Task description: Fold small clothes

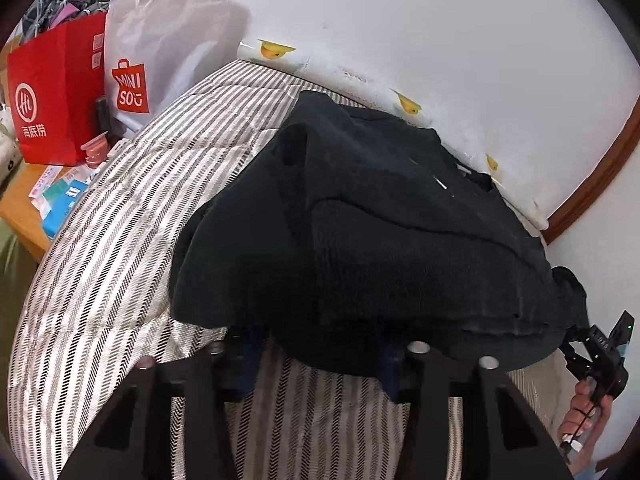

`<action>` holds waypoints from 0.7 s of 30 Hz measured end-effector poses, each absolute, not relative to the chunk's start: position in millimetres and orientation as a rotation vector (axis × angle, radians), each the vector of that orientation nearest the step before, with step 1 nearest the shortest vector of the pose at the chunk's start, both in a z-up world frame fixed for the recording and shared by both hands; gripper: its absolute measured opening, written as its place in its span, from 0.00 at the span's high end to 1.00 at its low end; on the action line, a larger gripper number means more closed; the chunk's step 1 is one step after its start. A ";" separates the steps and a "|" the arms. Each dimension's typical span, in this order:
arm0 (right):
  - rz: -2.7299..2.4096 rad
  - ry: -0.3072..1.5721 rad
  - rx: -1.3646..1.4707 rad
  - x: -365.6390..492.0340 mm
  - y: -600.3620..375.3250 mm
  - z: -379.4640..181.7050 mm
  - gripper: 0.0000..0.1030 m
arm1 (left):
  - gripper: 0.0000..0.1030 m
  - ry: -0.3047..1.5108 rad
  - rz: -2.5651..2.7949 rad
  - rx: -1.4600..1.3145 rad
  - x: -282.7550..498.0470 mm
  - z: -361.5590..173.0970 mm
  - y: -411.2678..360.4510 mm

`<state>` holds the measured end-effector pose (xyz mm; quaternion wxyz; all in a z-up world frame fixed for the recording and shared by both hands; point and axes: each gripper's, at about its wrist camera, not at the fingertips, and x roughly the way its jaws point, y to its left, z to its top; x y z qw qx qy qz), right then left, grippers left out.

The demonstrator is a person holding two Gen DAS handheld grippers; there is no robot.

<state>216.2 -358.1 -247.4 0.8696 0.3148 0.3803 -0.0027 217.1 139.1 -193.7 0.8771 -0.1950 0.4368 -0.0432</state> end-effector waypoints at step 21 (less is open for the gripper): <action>0.052 0.779 0.538 144.9 -366.4 -227.4 0.90 | 0.92 0.873 -0.099 -0.389 139.5 -170.9 135.8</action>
